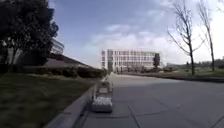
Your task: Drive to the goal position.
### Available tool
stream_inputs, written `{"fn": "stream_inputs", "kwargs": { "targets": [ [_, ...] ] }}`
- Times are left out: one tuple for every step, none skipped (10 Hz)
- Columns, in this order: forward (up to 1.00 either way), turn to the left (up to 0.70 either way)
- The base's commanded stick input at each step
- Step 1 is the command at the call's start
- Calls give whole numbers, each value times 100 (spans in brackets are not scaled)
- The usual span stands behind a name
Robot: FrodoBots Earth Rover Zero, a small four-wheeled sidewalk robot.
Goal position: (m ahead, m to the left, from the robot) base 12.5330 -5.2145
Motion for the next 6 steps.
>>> {"fn": "stream_inputs", "kwargs": {
  "targets": [
    [0, -70],
    [0, -70],
    [0, -70],
    [0, -70],
    [0, -70],
    [0, -70]
  ]
}}
